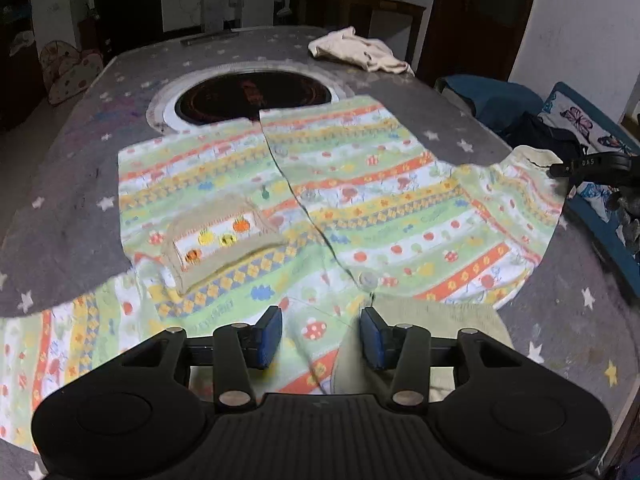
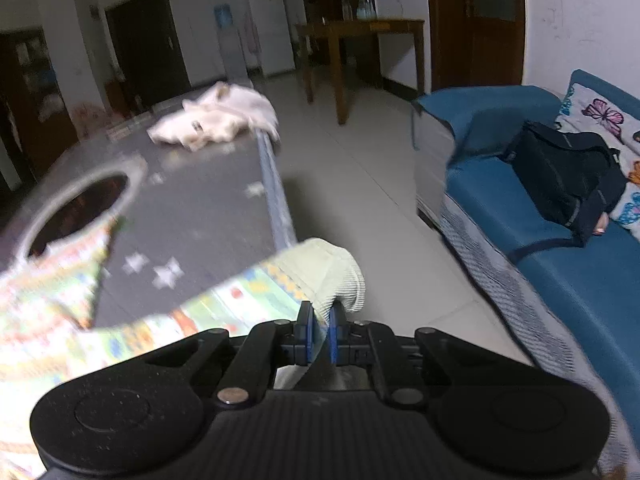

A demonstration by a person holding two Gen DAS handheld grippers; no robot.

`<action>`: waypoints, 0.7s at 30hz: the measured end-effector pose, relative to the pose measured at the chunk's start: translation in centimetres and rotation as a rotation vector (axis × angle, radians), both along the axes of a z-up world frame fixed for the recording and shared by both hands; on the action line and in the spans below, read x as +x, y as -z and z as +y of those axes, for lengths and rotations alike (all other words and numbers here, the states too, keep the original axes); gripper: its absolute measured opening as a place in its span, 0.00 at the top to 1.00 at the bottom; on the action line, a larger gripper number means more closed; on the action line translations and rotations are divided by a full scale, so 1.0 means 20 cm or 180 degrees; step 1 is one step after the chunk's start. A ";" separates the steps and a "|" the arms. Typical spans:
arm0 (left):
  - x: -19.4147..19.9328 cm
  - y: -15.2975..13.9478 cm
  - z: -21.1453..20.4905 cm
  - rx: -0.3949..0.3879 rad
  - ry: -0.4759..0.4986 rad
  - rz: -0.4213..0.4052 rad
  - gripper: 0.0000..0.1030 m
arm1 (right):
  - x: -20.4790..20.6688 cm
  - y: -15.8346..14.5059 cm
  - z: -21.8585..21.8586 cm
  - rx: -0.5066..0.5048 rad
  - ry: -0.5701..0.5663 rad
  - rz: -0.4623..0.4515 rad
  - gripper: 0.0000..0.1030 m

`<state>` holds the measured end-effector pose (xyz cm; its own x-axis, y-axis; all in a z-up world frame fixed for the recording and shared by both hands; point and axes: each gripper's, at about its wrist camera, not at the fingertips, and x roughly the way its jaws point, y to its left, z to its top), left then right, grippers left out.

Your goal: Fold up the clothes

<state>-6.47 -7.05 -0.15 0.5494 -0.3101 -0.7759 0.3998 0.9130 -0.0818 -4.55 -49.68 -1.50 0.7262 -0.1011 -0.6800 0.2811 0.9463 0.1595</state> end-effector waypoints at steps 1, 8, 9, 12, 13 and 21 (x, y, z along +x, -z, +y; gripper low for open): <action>0.00 0.00 0.00 -0.0006 -0.0009 -0.0003 0.54 | 0.00 -0.02 0.01 0.0003 -0.0034 -0.0020 0.93; 0.01 -0.02 0.03 -0.0051 -0.0069 -0.0025 0.53 | 0.02 -0.16 0.13 0.0180 -0.0387 -0.0174 0.93; 0.01 -0.02 0.04 -0.0058 -0.0077 -0.0028 0.53 | 0.03 -0.20 0.17 0.0202 -0.0486 -0.0213 0.93; 0.01 -0.03 0.08 -0.0071 -0.0138 -0.0035 0.52 | 0.03 -0.29 0.31 0.0260 -0.0805 -0.0326 0.93; 0.01 -0.03 0.10 -0.0080 -0.0167 -0.0035 0.52 | 0.04 -0.32 0.36 0.0272 -0.0914 -0.0349 0.93; 0.00 -0.02 0.25 -0.0166 -0.0404 -0.0012 0.52 | 0.09 -0.42 0.93 0.0195 -0.2038 -0.0325 0.93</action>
